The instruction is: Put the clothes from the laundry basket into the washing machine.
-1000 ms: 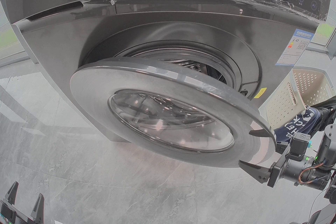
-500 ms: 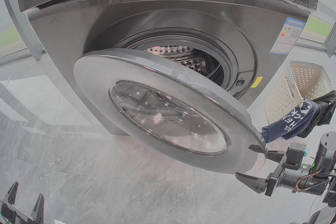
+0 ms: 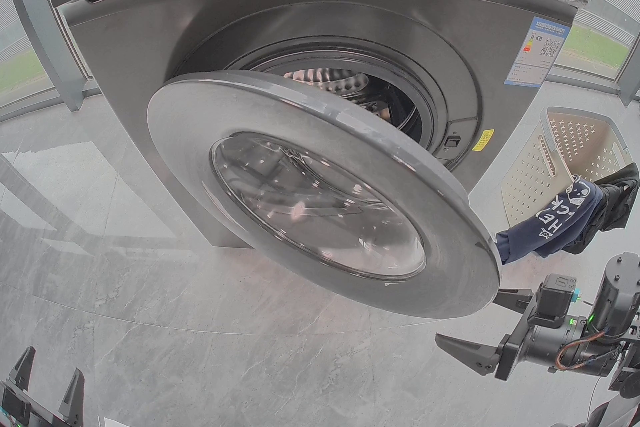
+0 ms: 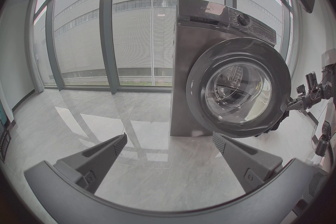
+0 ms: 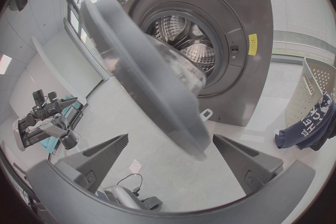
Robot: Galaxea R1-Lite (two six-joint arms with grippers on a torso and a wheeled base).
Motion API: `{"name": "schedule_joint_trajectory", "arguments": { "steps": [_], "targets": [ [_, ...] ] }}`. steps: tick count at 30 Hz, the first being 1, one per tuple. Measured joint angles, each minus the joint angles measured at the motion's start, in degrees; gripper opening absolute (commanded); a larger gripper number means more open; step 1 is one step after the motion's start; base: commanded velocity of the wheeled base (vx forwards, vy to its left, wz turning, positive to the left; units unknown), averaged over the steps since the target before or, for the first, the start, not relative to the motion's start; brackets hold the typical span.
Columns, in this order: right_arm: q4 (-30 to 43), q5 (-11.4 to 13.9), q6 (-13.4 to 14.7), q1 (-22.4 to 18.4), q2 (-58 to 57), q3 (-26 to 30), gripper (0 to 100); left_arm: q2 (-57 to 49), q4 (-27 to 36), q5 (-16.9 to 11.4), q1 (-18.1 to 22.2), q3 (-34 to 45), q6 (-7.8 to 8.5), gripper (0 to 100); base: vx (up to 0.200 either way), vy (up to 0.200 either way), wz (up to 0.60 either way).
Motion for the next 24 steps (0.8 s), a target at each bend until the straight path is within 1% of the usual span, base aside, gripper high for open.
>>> {"name": "schedule_joint_trajectory", "arguments": {
  "steps": [4, 8, 13, 17, 24],
  "targets": [
    [-1.0, 0.0, 0.4, 1.1, 0.2, 1.9, 100, 0.0, 0.0, 0.0, 0.0, 0.0, 0.01, 100, 0.000, 0.000, 0.00],
    [-0.8, 0.1, 0.0, 1.1, 0.0, 4.7, 100, 0.0, 0.0, 0.0, 0.0, 0.0, 0.00, 100, 0.000, 0.000, 0.00],
    [2.5, -0.4, 0.0, 0.4, -0.7, 6.0, 100, 0.0, 0.0, 0.0, 0.0, 0.0, 0.00, 100, 0.000, 0.000, 0.00],
    [3.2, -0.5, -0.4, -2.9, -1.1, 6.2, 100, 0.0, 0.0, 0.0, 0.0, 0.0, 0.01, 100, 0.000, 0.000, 0.00],
    [3.0, -0.3, -1.8, -13.1, -1.0, 6.3, 100, 0.0, 0.0, 0.0, 0.0, 0.0, 0.01, 100, 0.000, 0.000, 0.00]
  ]
}}
